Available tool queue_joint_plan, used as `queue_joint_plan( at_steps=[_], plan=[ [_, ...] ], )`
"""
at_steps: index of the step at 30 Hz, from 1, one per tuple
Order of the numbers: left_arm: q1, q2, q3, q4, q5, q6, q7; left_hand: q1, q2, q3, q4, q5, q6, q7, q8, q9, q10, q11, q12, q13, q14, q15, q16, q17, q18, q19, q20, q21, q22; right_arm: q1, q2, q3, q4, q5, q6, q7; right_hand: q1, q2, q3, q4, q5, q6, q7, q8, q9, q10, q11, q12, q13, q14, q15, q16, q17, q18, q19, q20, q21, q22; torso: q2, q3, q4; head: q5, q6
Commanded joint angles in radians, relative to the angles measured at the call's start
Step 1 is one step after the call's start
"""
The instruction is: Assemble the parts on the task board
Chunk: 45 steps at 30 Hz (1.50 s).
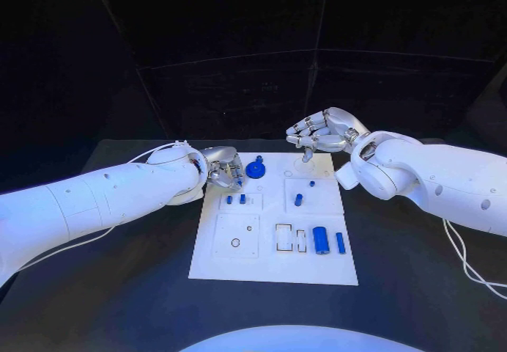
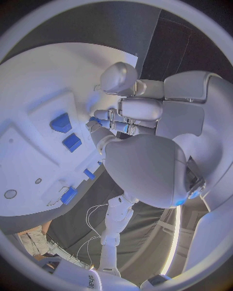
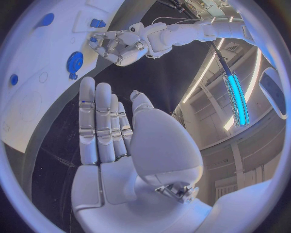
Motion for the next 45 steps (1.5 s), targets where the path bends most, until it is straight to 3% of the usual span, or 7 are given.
queue_joint_plan(
  at_steps=[1, 7, 16, 29, 38, 45],
  plan=[
    [-0.001, 0.000, -0.001, 0.000, 0.001, 0.012, -0.016, -0.003, 0.005, 0.000, -0.005, -0.001, 0.006, 0.000, -0.003, -0.001, 0.009, 0.000, -0.004, 0.001, 0.004, -0.004, 0.001, -0.001, -0.014, 0.003, -0.001, -0.002, 0.001, 0.002, 0.000, 0.001, 0.003, -0.001, 0.000, 0.009, 0.009, 0.005, 0.003, 0.004, -0.006, -0.007, 0.000, 0.005, 0.000, -0.008, -0.001, 0.006, -0.001, 0.003, 0.000, -0.006, 0.001, 0.012, 0.008, 0.001, -0.007, -0.002, 0.000, 0.0000, 0.0004, 0.001, -0.001],
    [-0.001, 0.002, -0.001, -0.002, 0.001, 0.013, -0.009, -0.012, 0.000, -0.003, -0.007, -0.001, -0.004, 0.003, -0.014, -0.005, 0.001, 0.004, -0.016, -0.002, 0.002, -0.001, 0.001, -0.005, -0.015, 0.002, 0.000, 0.000, 0.004, 0.002, 0.001, 0.001, 0.003, -0.001, 0.000, 0.009, 0.009, 0.005, 0.003, 0.004, -0.006, -0.007, 0.000, 0.005, 0.000, -0.008, -0.001, 0.006, -0.001, 0.003, 0.000, -0.006, 0.001, 0.012, 0.008, 0.001, -0.007, -0.002, 0.000, 0.0002, -0.0002, 0.002, -0.001],
    [-0.001, 0.003, -0.001, -0.003, 0.018, 0.032, -0.014, -0.055, -0.029, -0.024, 0.006, -0.002, -0.040, 0.015, -0.049, -0.024, -0.027, 0.019, -0.051, -0.015, -0.003, 0.011, -0.002, -0.023, -0.014, -0.003, 0.010, -0.008, 0.003, 0.002, -0.001, 0.001, 0.003, -0.001, 0.000, 0.009, 0.009, 0.005, 0.003, 0.004, -0.006, -0.007, 0.000, 0.005, 0.000, -0.008, -0.001, 0.006, -0.001, 0.003, 0.000, -0.006, 0.001, 0.012, 0.008, 0.001, -0.007, -0.002, 0.000, 0.0004, 0.0001, 0.000, -0.002],
    [-0.001, -0.001, -0.001, -0.003, 0.022, 0.040, -0.019, -0.062, -0.039, -0.029, 0.006, -0.001, -0.059, 0.023, -0.069, -0.036, -0.051, 0.029, -0.078, -0.025, -0.006, 0.018, -0.002, -0.033, -0.011, -0.009, 0.017, -0.025, -0.008, 0.002, -0.002, 0.001, 0.002, -0.001, 0.004, 0.004, 0.011, 0.004, 0.003, 0.005, -0.006, -0.008, 0.000, 0.006, 0.000, -0.009, -0.001, 0.007, -0.004, 0.003, 0.000, -0.007, 0.002, 0.012, 0.008, 0.001, -0.007, -0.002, 0.000, -0.0002, 0.0009, 0.000, -0.002],
    [-0.001, -0.006, -0.001, 0.000, 0.039, 0.020, -0.016, -0.062, -0.048, -0.036, 0.001, -0.001, -0.143, 0.029, -0.112, -0.067, -0.090, 0.037, -0.111, -0.036, -0.006, 0.025, 0.002, -0.038, -0.007, -0.012, 0.025, -0.044, -0.019, 0.002, -0.002, 0.001, -0.002, -0.008, 0.004, -0.005, 0.012, 0.002, 0.003, 0.006, -0.007, -0.010, 0.001, 0.005, -0.001, -0.012, 0.000, 0.006, -0.006, 0.000, 0.001, -0.008, 0.002, 0.012, 0.007, 0.001, -0.009, -0.002, 0.000, -0.0003, -0.0001, 0.001, -0.001],
    [-0.001, -0.029, -0.001, 0.010, 0.056, 0.003, -0.019, -0.051, -0.044, -0.051, -0.009, -0.001, -0.184, 0.029, -0.110, -0.088, -0.151, 0.049, -0.143, -0.039, -0.006, 0.033, 0.005, -0.045, -0.004, -0.014, 0.031, -0.062, -0.032, 0.002, -0.007, 0.001, -0.019, -0.103, 0.061, -0.060, 0.079, 0.005, 0.035, -0.023, -0.042, -0.012, 0.006, 0.009, -0.001, -0.054, 0.004, -0.057, -0.057, 0.034, -0.003, 0.013, 0.013, 0.013, 0.034, -0.005, 0.007, 0.007, -0.002, -0.0012, 0.0009, 0.001, 0.001]
  ],
)
